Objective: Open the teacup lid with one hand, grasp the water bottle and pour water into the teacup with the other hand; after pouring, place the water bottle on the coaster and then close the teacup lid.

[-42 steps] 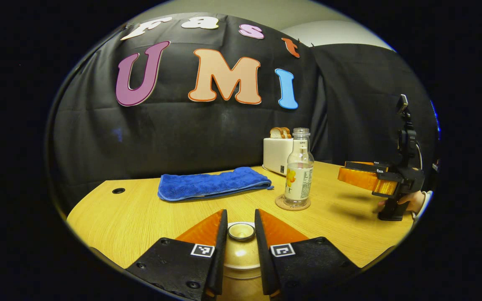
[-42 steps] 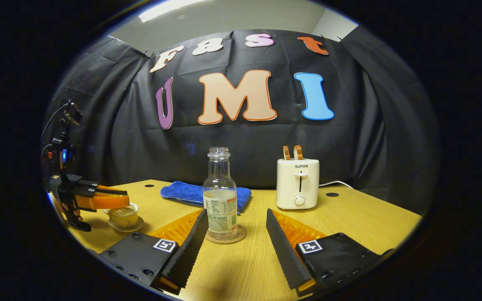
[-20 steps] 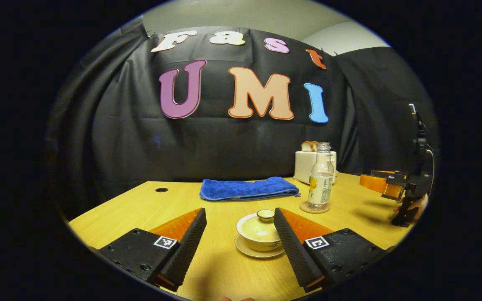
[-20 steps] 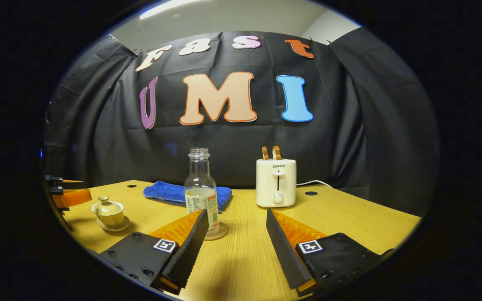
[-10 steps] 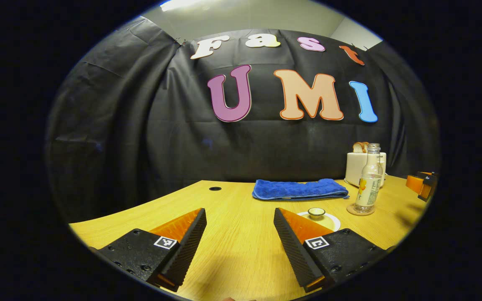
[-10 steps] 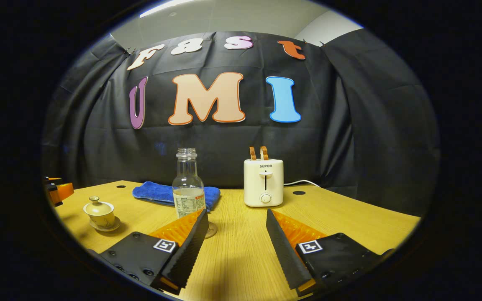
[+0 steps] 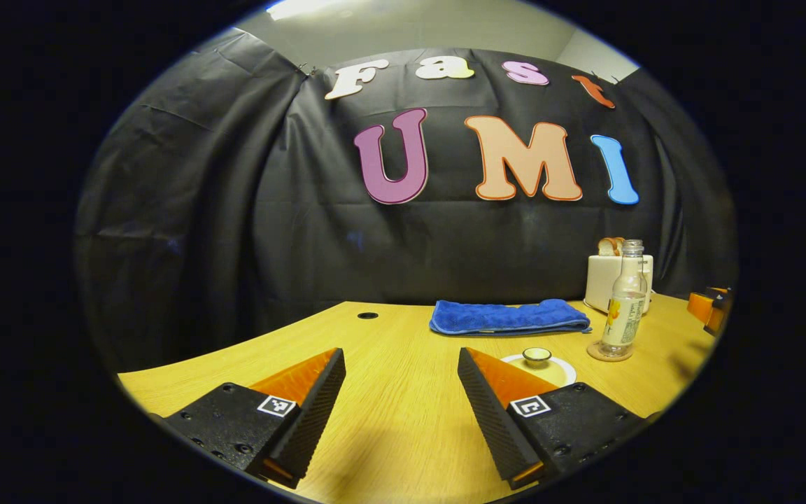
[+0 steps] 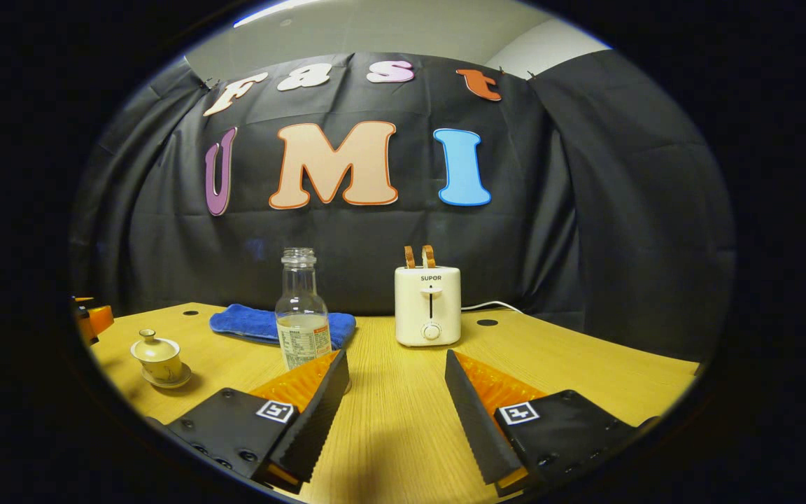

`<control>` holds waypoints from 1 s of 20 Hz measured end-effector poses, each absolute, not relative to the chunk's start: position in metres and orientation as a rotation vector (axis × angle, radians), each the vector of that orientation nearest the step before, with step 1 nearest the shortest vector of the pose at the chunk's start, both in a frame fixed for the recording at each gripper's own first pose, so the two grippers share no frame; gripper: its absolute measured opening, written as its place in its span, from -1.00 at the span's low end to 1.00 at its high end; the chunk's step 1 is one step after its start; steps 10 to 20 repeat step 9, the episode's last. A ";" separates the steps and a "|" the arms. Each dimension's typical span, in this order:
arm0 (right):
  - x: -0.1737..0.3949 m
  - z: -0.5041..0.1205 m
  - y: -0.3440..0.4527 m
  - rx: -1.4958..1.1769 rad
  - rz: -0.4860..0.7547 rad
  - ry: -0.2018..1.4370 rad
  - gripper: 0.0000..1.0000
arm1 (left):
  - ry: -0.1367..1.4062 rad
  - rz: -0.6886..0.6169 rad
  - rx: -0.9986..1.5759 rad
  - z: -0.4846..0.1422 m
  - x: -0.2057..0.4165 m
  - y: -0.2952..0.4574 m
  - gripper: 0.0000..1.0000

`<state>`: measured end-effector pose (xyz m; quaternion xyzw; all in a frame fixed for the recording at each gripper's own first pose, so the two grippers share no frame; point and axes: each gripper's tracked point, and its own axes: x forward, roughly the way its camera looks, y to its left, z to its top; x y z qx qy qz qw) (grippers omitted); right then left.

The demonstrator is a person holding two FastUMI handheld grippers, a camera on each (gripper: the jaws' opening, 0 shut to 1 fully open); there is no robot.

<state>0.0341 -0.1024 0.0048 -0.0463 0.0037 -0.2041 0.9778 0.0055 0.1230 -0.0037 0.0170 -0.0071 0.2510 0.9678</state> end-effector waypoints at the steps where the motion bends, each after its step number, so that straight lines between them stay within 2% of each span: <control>1: 0.034 0.005 -0.102 -0.093 -0.411 0.008 0.80 | -0.018 0.514 0.034 -0.004 0.004 0.125 0.89; 2: 0.034 0.005 -0.104 -0.094 -0.416 0.008 0.68 | -0.017 0.516 0.035 -0.003 0.005 0.124 0.89; 3: 0.033 0.005 -0.106 -0.094 -0.427 0.006 0.80 | -0.017 0.517 0.035 -0.002 0.004 0.124 0.89; 7: 0.029 0.006 -0.111 -0.096 -0.464 0.003 0.80 | -0.016 0.518 0.035 -0.002 0.004 0.123 0.89; 20: 0.029 0.006 -0.111 -0.096 -0.464 0.003 0.80 | -0.016 0.519 0.035 -0.002 0.003 0.122 0.89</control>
